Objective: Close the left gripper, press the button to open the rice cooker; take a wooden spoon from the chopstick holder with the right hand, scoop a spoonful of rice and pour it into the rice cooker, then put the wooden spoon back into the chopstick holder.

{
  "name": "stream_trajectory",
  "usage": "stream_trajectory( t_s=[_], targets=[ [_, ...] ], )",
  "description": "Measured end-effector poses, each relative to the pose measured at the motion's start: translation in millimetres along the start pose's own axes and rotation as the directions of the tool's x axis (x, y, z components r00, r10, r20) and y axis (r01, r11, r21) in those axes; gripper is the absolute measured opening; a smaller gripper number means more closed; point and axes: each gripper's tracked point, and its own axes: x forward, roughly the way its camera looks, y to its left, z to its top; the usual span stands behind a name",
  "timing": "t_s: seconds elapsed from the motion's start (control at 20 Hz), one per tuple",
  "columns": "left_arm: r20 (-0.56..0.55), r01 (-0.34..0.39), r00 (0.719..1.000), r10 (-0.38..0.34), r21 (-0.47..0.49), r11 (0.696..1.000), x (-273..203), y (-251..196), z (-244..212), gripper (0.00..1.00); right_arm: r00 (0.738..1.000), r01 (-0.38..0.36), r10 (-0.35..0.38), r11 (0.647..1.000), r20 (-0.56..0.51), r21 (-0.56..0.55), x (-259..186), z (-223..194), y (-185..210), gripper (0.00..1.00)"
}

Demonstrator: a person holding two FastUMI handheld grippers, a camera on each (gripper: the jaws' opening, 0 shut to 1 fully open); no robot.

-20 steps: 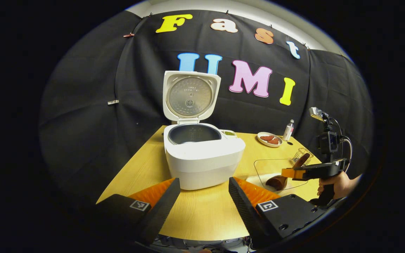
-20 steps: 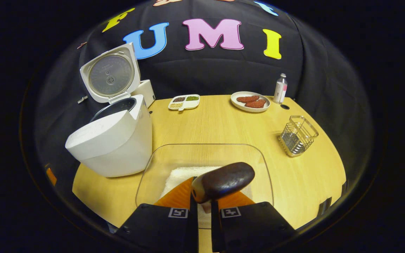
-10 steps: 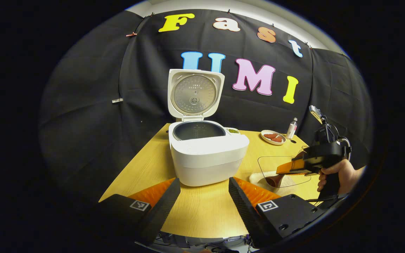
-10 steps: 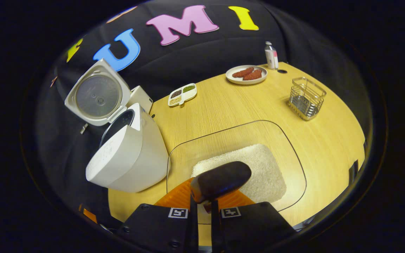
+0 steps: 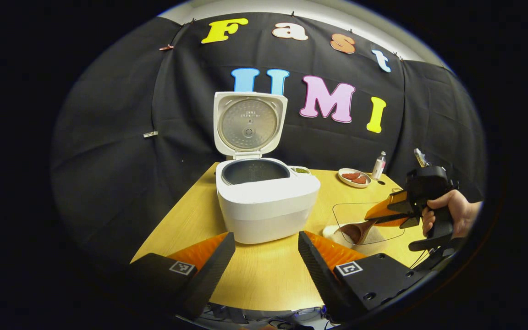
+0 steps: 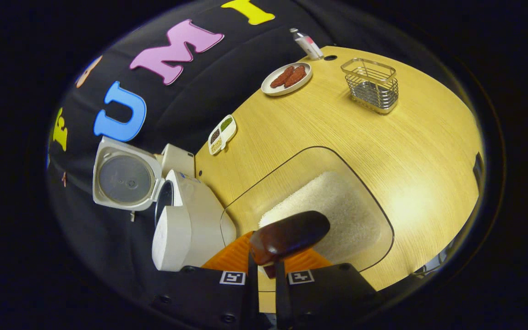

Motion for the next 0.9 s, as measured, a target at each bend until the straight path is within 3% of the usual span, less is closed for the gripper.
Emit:
stream_trajectory(
  t_s=[0.35, 0.9],
  targets=[
    [-0.001, 0.027, 1.0, -0.027, -0.008, 1.0, 0, -19, -3, 0.96, 1.0, -0.022, 0.02, 0.982, 0.012, 0.189, -12, 35, -10, 0.19],
    [0.007, 0.021, 1.0, -0.021, -0.012, 1.0, -9, -19, -5, 0.96, 0.987, -0.16, 0.149, 0.965, 0.064, 0.209, -41, 85, 65, 0.19]
  ],
)
